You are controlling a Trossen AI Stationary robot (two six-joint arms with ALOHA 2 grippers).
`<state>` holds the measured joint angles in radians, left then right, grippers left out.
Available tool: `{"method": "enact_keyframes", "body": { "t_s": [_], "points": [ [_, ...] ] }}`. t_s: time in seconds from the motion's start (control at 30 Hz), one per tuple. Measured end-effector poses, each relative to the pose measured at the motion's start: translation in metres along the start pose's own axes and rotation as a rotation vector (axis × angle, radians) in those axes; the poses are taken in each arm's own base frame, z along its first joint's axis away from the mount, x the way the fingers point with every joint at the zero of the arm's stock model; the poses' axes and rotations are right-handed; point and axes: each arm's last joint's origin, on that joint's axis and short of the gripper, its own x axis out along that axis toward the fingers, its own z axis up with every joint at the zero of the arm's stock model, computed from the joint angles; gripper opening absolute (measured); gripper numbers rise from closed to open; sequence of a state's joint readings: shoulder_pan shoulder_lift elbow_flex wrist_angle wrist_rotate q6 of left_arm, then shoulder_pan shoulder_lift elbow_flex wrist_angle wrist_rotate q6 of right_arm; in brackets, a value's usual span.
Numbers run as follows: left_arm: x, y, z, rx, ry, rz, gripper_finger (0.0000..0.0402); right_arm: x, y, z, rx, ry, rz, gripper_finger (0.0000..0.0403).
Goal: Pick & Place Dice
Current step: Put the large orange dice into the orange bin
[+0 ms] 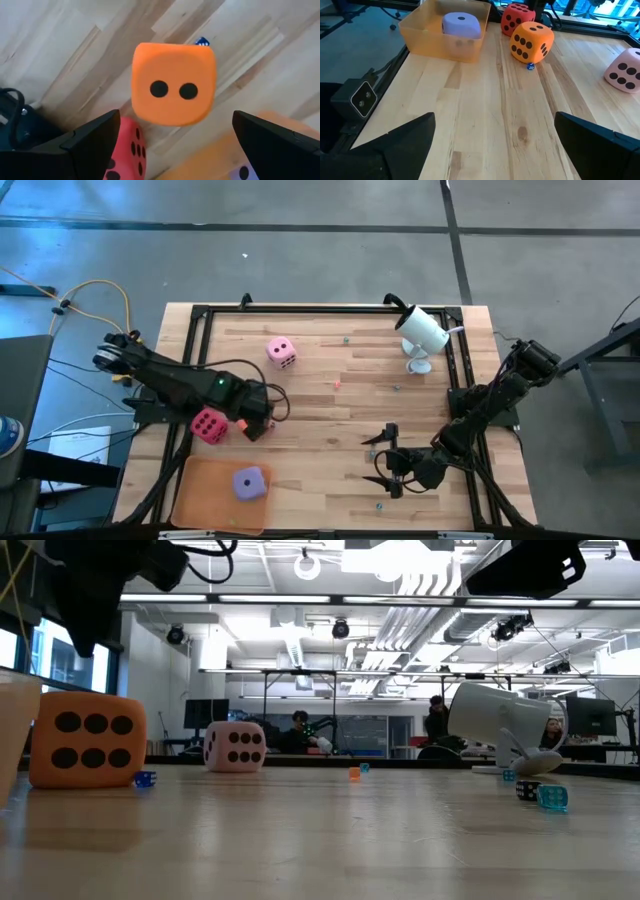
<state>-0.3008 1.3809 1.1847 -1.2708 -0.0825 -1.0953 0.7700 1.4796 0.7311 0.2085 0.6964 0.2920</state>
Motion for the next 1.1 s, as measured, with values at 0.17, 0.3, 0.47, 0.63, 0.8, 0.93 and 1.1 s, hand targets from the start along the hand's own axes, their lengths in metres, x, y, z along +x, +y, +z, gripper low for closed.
{"method": "enact_keyframes", "body": {
  "t_s": [0.17,0.3,0.47,0.63,0.8,0.93,1.1],
  "points": [
    [0.011,-0.001,-0.001,0.025,-0.006,-0.015,0.0375,0.0,0.0,0.001,0.005,-0.004,0.002,0.0398],
    [0.016,0.0,-0.003,0.031,0.007,0.007,0.0375,0.0,0.0,0.001,0.005,-0.004,0.002,0.0398],
    [0.018,0.001,-0.002,0.034,0.008,0.01,0.0375,0.0,0.0,0.001,0.003,-0.004,0.002,0.0398],
    [0.022,0.001,-0.001,0.029,0.004,0.01,0.0375,0.0,0.0,0.0,0.003,-0.003,0.002,0.0398],
    [0.036,0.005,-0.004,0.031,0.02,0.023,0.0375,0.0,0.0,0.0,0.003,-0.003,0.001,0.0398],
    [0.042,0.006,-0.005,0.031,0.021,0.023,0.0375,0.0,0.0,0.0,0.003,-0.003,0.002,0.0398],
    [0.043,0.004,-0.005,0.05,0.012,-0.002,0.0375,0.0,0.0,0.0,0.002,-0.003,0.002,0.0398]
  ]
}}
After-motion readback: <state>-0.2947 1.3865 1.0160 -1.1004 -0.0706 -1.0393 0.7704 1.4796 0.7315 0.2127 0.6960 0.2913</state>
